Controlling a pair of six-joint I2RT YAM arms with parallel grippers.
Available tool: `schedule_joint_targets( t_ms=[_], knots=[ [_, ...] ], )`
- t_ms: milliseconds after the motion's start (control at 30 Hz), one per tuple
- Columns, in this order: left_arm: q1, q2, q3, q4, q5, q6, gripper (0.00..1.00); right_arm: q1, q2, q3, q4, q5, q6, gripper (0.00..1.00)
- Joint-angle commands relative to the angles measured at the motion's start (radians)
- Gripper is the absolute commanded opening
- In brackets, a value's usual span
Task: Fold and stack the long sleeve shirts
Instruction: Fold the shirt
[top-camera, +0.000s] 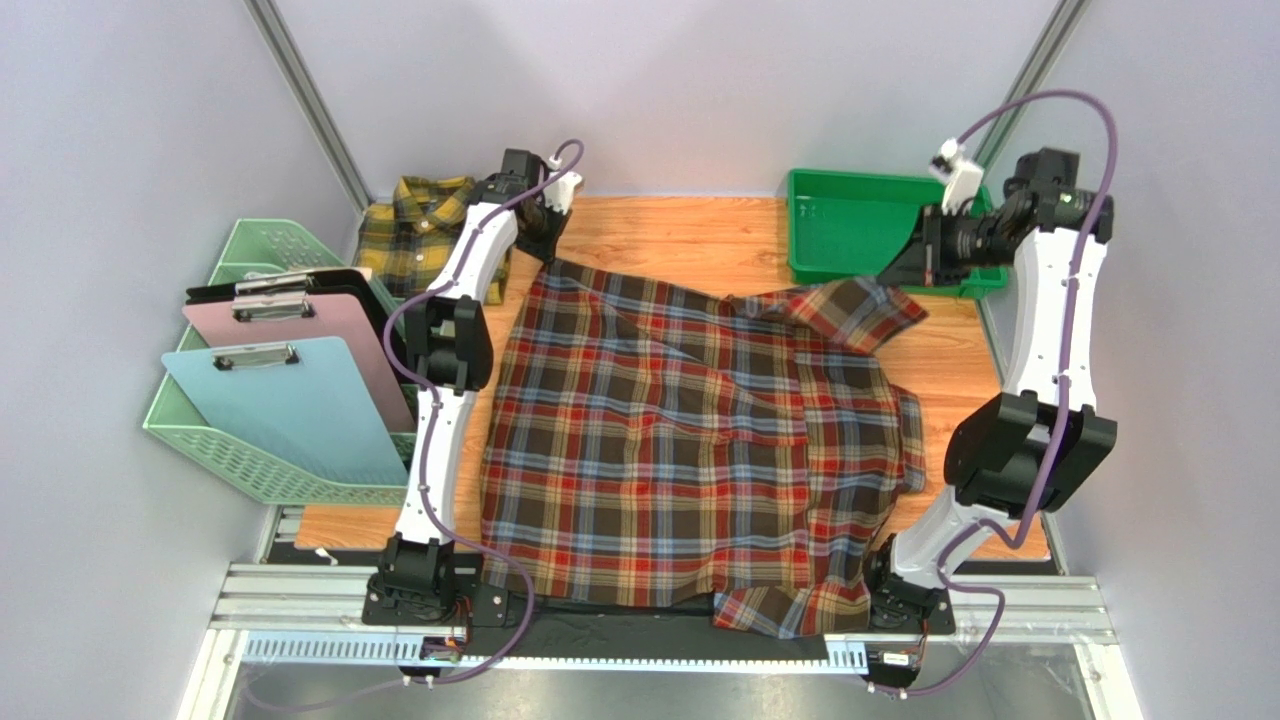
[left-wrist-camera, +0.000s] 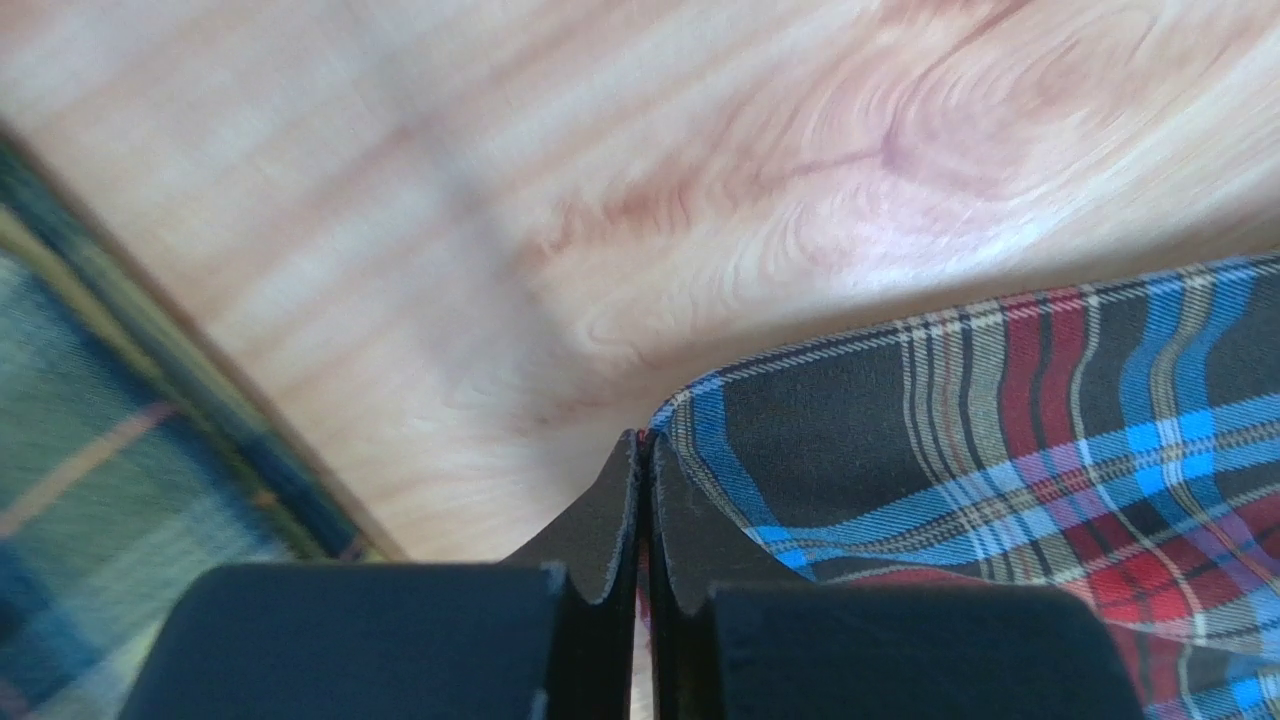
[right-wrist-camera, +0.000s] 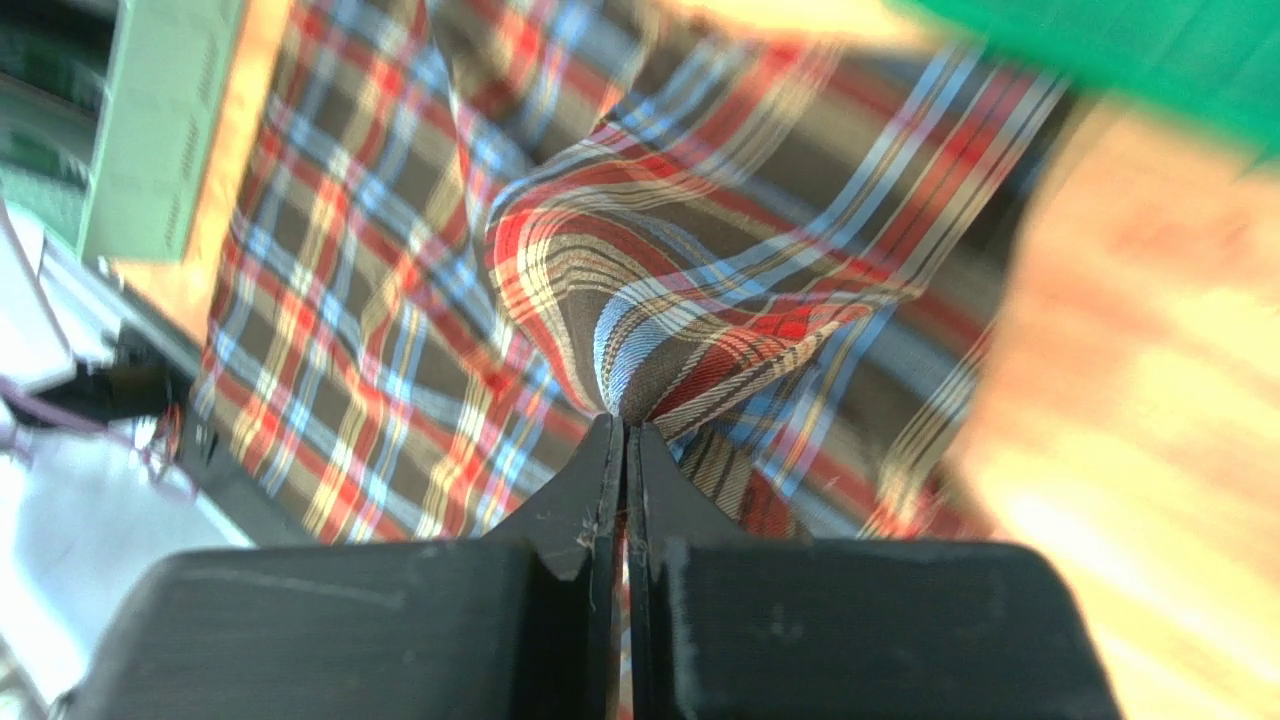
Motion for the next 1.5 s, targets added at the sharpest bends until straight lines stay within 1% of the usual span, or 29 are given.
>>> schedule_joint_targets(
  t_ms=[0,67,100,133,167,200,233,333,400,433,500,533,700,767,867,967,1000,1067,1100,1133,1200,1267,1300,1400,1467],
  knots=[
    [0.015,-0.170,-0.059,0.170,0.036,0.078,0.00,-0.015,0.029,0.185,-0.040,-0.057,0.092,0.00],
    [0.034,-0.234,-0.103,0.190,0.106,0.073,0.00,-0.016,0.017,0.195,-0.043,-0.083,0.109,0.00],
    [0.041,-0.255,-0.155,0.214,0.131,0.068,0.00,-0.015,-0.011,0.190,-0.048,-0.091,0.109,0.00],
    [0.057,-0.300,-0.181,0.226,0.193,0.064,0.00,-0.015,-0.029,0.168,-0.052,-0.098,0.106,0.00],
    [0.063,-0.323,-0.210,0.237,0.224,0.062,0.00,-0.015,-0.051,0.152,-0.061,-0.108,0.097,0.00],
    [0.071,-0.346,-0.267,0.257,0.255,0.065,0.00,-0.015,-0.098,0.135,-0.065,-0.109,0.092,0.00],
    [0.086,-0.392,-0.296,0.266,0.325,0.079,0.00,-0.015,-0.124,0.091,-0.069,-0.109,0.086,0.00],
    [0.104,-0.476,-0.404,0.280,0.419,0.136,0.00,-0.016,-0.230,0.036,-0.091,-0.109,0.058,0.00],
    [0.109,-0.519,-0.483,0.279,0.445,0.174,0.00,-0.016,-0.305,0.005,-0.109,-0.102,0.046,0.00],
    [0.109,-0.559,-0.513,0.277,0.461,0.221,0.00,-0.018,-0.330,0.000,-0.114,-0.098,0.047,0.00],
    [0.109,-0.598,-0.566,0.279,0.468,0.271,0.00,-0.019,-0.397,-0.006,-0.124,-0.092,0.061,0.00],
    [0.109,-0.630,-0.618,0.279,0.476,0.321,0.00,-0.021,-0.420,-0.009,-0.129,-0.092,0.064,0.00],
    [0.109,-0.700,-0.755,0.288,0.465,0.432,0.00,-0.021,-0.584,-0.059,-0.158,-0.042,0.066,0.00],
    [0.109,-0.739,-0.797,0.288,0.470,0.459,0.00,-0.021,-0.626,-0.079,-0.187,-0.007,0.057,0.00],
    [0.109,-0.805,-0.892,0.286,0.488,0.522,0.00,-0.023,-0.706,-0.122,-0.228,0.007,0.053,0.00],
    [0.109,-0.883,-1.005,0.271,0.520,0.610,0.00,-0.023,-0.786,-0.161,-0.253,0.032,0.061,0.00],
    [0.109,-0.904,-1.068,0.271,0.525,0.649,0.00,-0.021,-0.822,-0.175,-0.259,0.040,0.061,0.00],
    [0.109,-0.967,-1.131,0.260,0.530,0.697,0.00,-0.021,-0.855,-0.211,-0.273,0.075,0.058,0.00],
    [0.109,-0.989,-1.190,0.254,0.527,0.755,0.00,-0.020,-0.879,-0.224,-0.284,0.081,0.054,0.00],
    [0.109,-1.027,-1.220,0.250,0.524,0.783,0.00,-0.019,-0.891,-0.234,-0.293,0.081,0.050,0.00],
    [0.109,-1.061,-1.301,0.222,0.508,0.859,0.00,-0.019,-0.921,-0.250,-0.287,0.089,0.038,0.00],
    [0.109,-1.105,-1.353,0.205,0.498,0.906,0.00,-0.019,-0.931,-0.271,-0.285,0.098,0.024,0.00],
    [0.109,-1.116,-1.402,0.202,0.487,0.951,0.00,-0.019,-0.935,-0.282,-0.287,0.099,0.002,0.00],
    [0.109,-1.156,-1.484,0.199,0.476,1.028,0.00,-0.019,-0.942,-0.345,-0.287,0.090,-0.054,0.00],
    [0.109,-1.156,-1.507,0.210,0.470,1.036,0.00,-0.019,-0.938,-0.385,-0.287,0.064,-0.115,0.00]
  ],
)
